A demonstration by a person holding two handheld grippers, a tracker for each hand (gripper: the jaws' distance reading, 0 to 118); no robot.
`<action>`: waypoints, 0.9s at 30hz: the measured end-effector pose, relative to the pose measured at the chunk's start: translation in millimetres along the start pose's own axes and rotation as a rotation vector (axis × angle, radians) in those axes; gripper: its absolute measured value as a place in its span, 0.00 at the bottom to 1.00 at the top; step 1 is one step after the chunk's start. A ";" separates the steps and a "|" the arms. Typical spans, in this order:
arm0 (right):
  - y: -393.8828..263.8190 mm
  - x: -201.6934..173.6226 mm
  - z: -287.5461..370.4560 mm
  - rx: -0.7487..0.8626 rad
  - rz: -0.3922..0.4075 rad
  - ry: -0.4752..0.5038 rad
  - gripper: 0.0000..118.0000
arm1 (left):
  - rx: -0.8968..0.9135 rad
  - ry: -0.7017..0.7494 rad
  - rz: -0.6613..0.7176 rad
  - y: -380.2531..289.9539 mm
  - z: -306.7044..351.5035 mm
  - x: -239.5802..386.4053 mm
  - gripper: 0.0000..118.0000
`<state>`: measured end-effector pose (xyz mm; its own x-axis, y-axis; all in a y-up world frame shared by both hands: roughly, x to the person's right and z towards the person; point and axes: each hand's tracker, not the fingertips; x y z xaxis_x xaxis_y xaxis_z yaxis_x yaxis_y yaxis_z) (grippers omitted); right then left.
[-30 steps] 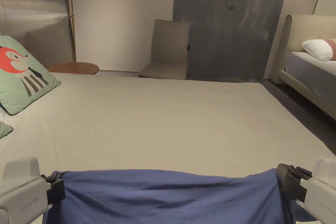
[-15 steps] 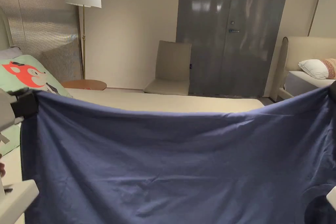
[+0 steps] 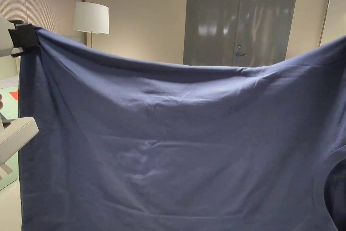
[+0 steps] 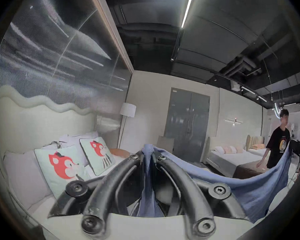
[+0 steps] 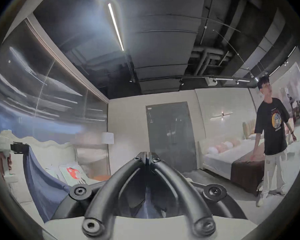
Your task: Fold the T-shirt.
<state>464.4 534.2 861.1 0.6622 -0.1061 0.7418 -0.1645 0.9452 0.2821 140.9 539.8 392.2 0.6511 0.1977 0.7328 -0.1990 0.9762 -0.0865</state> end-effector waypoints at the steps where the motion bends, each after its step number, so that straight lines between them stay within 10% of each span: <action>1: 2.2 -1.4 -11.1 0.002 0.010 -0.006 0.01 | 0.000 0.002 -0.002 2.0 -8.4 1.9 0.03; 27: -43.9 6.7 -291.6 0.025 0.135 -0.112 0.01 | 0.027 0.022 0.037 -13.2 -347.3 -7.7 0.03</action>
<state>689.2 582.1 676.3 0.5477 -0.0141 0.8365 -0.2653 0.9453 0.1896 392.9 556.5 153.4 0.6590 0.2359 0.7142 -0.2430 0.9654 -0.0946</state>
